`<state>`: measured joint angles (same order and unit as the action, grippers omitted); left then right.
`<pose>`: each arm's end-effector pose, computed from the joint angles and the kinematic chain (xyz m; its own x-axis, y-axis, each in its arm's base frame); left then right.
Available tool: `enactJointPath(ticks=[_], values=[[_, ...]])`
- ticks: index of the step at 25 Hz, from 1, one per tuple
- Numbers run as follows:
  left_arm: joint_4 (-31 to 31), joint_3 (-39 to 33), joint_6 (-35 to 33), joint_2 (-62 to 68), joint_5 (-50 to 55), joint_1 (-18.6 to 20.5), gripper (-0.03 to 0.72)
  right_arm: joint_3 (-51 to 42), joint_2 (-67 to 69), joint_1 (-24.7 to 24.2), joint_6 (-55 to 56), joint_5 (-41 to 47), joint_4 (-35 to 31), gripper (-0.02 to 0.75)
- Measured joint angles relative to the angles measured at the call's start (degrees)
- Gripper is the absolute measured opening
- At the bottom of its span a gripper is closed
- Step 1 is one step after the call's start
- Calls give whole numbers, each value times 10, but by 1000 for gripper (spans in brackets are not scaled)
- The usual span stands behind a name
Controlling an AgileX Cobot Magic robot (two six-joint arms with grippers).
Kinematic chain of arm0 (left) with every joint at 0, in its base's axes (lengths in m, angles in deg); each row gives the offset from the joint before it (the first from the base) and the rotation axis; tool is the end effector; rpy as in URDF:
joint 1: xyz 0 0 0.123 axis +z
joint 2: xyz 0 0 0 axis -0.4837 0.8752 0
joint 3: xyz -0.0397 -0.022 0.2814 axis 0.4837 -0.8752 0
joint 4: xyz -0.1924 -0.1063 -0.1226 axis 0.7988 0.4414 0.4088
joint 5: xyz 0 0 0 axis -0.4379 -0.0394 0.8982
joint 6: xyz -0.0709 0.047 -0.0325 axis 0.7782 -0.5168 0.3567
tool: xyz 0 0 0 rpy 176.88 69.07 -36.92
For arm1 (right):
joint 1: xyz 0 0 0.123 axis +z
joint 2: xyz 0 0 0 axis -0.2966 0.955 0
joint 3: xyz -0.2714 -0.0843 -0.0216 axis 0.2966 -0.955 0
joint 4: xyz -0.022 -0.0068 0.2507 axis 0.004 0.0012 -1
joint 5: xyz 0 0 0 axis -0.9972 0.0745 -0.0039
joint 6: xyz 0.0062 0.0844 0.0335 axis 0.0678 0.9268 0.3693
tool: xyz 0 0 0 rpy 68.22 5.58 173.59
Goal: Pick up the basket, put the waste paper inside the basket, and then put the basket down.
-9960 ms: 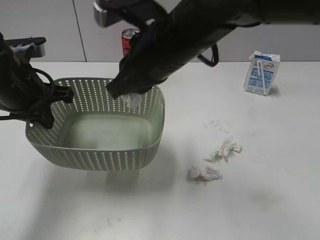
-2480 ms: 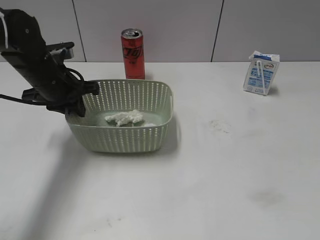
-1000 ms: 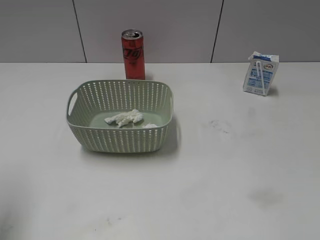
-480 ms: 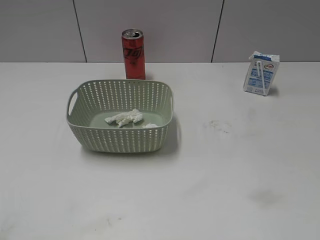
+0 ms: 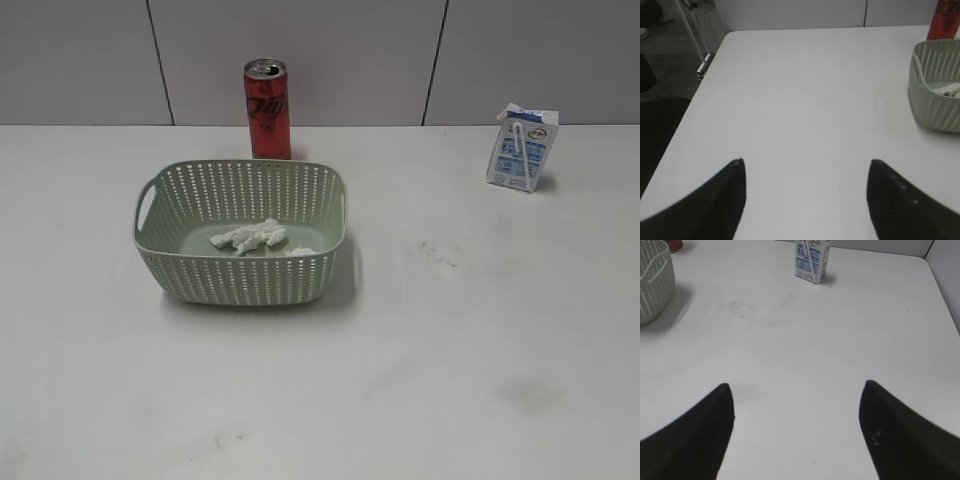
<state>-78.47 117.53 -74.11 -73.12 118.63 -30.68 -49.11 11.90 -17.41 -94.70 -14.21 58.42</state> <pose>-0.0077 -0.0016 0.2817 -0.4452 0.0246 -0.8951 0.0533 0.9986 0.0009 0.0075 0.0129 0.2646 -0.4042 -0.0774 -0.9114 -0.1586 0.9872 -0.0135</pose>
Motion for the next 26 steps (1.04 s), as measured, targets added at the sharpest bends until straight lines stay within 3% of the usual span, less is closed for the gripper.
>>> enactJointPath(ticks=[26], values=[[-10,-3,18,-2,-5,0,567,0,0,0,0,0,-3,590]])
